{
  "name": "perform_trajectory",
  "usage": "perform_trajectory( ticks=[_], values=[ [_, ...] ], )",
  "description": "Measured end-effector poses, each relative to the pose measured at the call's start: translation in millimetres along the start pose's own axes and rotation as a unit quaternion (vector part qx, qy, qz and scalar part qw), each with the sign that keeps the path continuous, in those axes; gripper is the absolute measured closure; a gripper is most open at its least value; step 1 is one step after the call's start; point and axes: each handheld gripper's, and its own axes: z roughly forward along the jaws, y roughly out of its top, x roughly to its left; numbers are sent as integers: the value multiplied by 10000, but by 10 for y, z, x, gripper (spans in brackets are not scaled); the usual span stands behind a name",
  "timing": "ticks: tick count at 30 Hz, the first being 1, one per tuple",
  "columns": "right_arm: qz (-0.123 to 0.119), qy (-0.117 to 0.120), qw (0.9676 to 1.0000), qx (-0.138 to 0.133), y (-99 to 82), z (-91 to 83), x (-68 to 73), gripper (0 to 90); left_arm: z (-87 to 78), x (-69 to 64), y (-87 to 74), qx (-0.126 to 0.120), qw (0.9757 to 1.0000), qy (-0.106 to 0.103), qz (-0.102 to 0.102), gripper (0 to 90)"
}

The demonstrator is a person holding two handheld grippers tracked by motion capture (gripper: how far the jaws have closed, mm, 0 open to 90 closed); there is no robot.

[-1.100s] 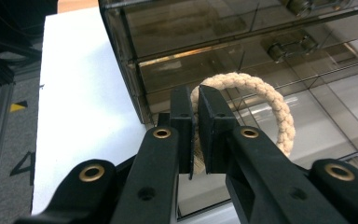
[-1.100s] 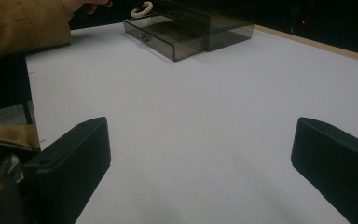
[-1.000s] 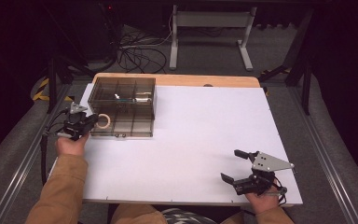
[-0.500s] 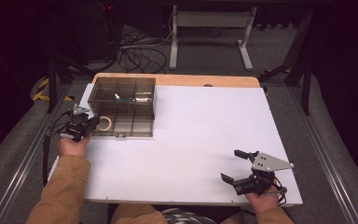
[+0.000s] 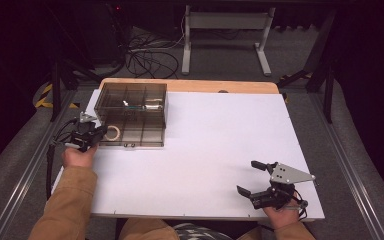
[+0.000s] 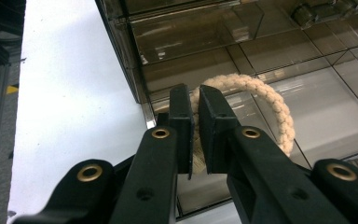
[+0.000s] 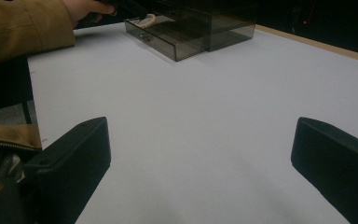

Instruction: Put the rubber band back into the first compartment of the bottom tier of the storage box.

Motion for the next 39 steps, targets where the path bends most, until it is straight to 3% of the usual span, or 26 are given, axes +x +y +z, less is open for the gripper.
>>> perform_trajectory(
  ticks=[2, 7, 13, 21, 35, 38, 39],
  values=[
    [-10, 23, 10000, -14, 1, 1, 2, 54, -2, 5, -5, -136, 9999, -35, 57, 706],
    [-21, 26, 10000, -13, -1, 3, 2, 53, -52, -1, 14, -261, 9996, -97, -1, 635],
    [2, 23, 10000, -20, -3, 1, -6, 53, -237, -36, 69, -582, 9976, -358, -61, 518],
    [-1, 18, 10000, -12, -2, 1, -4, 53, -456, -125, 150, -887, 9942, -613, -30, 502],
    [0, 2, 10000, -33, 1, -11, -4, 53, -604, -242, 219, -991, 9924, -702, 182, 502],
    [-3, 14, 10000, -39, 3, -5, -4, 53, -653, -283, 236, -1045, 9907, -830, 256, 473],
    [-5, 11, 10000, -22, 3, -2, -1, 53, -678, -296, 245, -1086, 9899, -867, 283, 416]
  ],
)
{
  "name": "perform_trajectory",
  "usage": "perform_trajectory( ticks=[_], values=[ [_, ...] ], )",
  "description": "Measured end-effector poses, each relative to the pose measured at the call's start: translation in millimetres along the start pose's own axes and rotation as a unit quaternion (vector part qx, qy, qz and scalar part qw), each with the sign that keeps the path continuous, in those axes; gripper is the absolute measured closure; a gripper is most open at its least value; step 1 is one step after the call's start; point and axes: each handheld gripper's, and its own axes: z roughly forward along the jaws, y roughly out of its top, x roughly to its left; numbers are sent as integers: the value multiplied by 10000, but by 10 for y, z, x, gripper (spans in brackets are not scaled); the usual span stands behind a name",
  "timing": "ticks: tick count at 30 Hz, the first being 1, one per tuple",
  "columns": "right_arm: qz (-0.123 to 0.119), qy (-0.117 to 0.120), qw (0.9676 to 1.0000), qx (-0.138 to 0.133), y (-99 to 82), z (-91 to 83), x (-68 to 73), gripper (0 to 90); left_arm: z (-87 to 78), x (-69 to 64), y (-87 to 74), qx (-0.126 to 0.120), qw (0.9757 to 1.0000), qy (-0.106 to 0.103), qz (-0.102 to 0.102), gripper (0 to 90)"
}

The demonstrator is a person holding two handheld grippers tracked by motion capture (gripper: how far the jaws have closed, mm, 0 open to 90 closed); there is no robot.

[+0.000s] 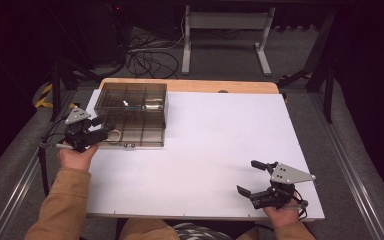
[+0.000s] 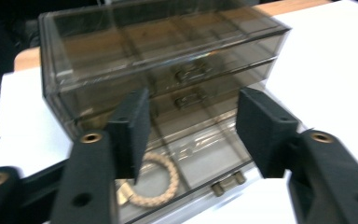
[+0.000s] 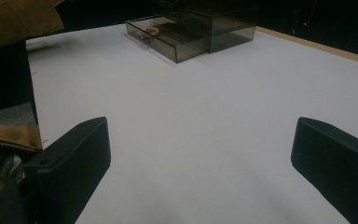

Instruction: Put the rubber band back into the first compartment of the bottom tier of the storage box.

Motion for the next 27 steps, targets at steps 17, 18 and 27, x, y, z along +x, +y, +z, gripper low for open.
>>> perform_trajectory(
  ticks=[17, 18, 27],
  values=[
    [-10, -9, 10000, -43, -4, -34, -14, 53, -359, -303, 12, -636, 9915, -1092, 303, 174],
    [-10, -3, 10000, -41, -4, -33, -14, 53, -375, -324, -3, -663, 9905, -1161, 320, 162],
    [-20, 7, 10000, -38, 1, -30, -4, 53, -461, -493, -138, -739, 9834, -1543, 605, 97]
  ],
)
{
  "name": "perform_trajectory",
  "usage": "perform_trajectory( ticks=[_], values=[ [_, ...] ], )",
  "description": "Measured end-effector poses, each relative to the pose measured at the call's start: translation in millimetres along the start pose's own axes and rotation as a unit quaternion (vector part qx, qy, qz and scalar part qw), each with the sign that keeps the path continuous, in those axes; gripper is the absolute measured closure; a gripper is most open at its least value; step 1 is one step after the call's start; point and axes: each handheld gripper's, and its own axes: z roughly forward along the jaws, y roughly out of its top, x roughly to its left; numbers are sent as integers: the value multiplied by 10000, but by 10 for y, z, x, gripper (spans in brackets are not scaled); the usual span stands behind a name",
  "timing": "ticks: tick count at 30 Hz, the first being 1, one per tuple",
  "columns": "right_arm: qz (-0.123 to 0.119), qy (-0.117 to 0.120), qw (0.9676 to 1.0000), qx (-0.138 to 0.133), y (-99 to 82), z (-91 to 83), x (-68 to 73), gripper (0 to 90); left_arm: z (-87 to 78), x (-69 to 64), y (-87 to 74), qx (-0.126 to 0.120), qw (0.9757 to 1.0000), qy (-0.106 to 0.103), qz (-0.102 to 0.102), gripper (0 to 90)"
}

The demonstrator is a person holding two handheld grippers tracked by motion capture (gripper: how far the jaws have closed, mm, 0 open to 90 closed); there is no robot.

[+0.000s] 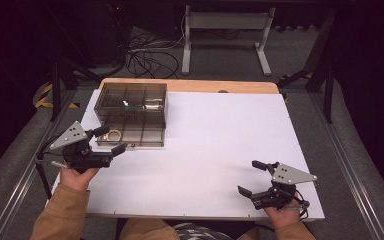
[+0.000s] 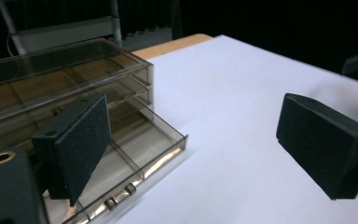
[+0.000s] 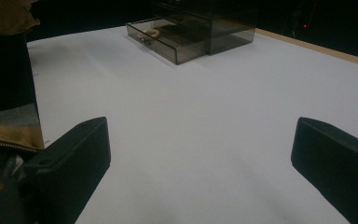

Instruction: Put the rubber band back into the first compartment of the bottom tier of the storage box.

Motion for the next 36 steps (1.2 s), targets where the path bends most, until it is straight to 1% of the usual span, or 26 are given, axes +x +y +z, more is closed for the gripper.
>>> perform_trajectory(
  ticks=[2, 5, 15, 17, 18, 20, 22, 24, 26, 28, 29, 30, 31, 32, 33, 35, 36],
  values=[
    [-1, 1, 10000, -12, -1, -1, -3, 53, 2, -44, -28, -5, 9999, -41, 119, 91],
    [0, 8, 10000, -5, -3, 0, -3, 53, 10, -98, -68, 24, 9997, -180, 186, 78],
    [2, 26, 10000, -1, -2, 2, 1, 53, 60, -236, -244, -24, 9983, -539, 202, 58],
    [2, 27, 10000, 0, -2, 3, 0, 53, 65, -252, -274, -36, 9982, -534, 269, 56],
    [3, 28, 10000, 0, -3, 2, -1, 53, 65, -264, -294, -24, 9982, -545, 252, 54],
    [1, 32, 10000, -2, -4, 1, -2, 53, 70, -274, -334, -23, 9981, -531, 323, 53],
    [-1, 31, 10000, -9, -5, 2, -4, 53, 81, -281, -385, 12, 9980, -551, 320, 51],
    [-3, 33, 10000, -12, -5, 4, -4, 52, 98, -284, -442, 22, 9979, -604, 249, 48],
    [-3, 39, 10000, -18, -6, 4, -4, 52, 114, -274, -493, 49, 9977, -630, 239, 48],
    [-5, 41, 10000, -14, -6, 3, -5, 52, 127, -256, -555, -32, 9976, -672, 136, 48],
    [-5, 47, 10000, -14, -6, 3, -6, 51, 133, -247, -589, -85, 9975, -697, 20, 49],
    [-1, 47, 10000, -13, -6, 4, -6, 51, 138, -238, -617, -130, 9972, -734, -40, 48],
    [-3, 45, 10000, -13, -6, 4, -6, 51, 139, -235, -640, -153, 9973, -720, -34, 49],
    [-1, 46, 10000, -15, -7, 3, -6, 51, 138, -242, -661, -125, 9978, -650, -2, 49],
    [-5, 52, 10000, -16, -8, 2, -8, 51, 138, -251, -681, -70, 9983, -584, 54, 49],
    [14, 60, 10000, -13, -10, 1, -11, 51, 141, -253, -732, 25, 9987, -461, 229, 48],
    [21, 59, 10000, -12, -11, 0, -13, 51, 146, -259, -760, 65, 9987, -449, 229, 48]
  ],
)
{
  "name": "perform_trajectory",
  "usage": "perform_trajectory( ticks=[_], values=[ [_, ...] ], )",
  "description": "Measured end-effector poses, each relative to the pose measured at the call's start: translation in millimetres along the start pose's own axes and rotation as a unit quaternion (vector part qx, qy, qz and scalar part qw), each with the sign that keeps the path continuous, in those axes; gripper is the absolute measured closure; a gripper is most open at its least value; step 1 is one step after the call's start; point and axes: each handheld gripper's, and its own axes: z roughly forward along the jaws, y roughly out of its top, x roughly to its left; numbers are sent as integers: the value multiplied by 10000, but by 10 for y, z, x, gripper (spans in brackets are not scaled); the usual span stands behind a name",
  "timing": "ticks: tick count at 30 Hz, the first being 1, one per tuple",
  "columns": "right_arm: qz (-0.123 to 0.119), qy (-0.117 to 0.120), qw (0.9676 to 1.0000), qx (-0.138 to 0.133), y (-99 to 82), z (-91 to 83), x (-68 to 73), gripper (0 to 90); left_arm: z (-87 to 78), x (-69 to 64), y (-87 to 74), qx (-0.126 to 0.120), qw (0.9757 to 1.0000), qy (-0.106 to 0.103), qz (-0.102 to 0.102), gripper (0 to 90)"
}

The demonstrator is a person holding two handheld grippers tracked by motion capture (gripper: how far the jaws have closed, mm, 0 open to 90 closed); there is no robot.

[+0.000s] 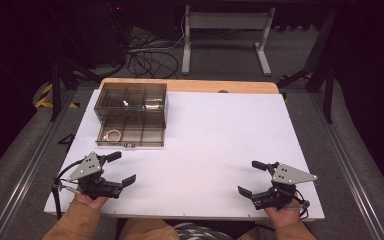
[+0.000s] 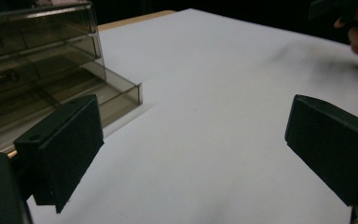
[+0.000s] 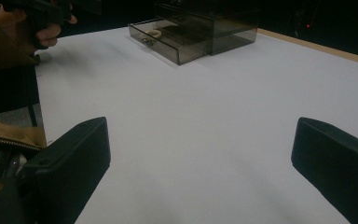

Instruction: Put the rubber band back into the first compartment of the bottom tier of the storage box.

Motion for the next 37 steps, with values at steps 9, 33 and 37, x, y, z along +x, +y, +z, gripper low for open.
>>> perform_trajectory(
  ticks=[9, 33, 37],
  values=[
    [35, 38, 10000, 11, -13, 9, -12, 51, 3, -4, -5, 62, 10000, -22, 70, 46],
    [22, 38, 10000, 32, -11, 35, -13, 51, 6, -14, 16, 19, 10000, -55, -1, 41],
    [20, 34, 10000, 32, -11, 33, -13, 51, 6, -13, 21, 70, 9999, -81, -52, 41]
  ],
)
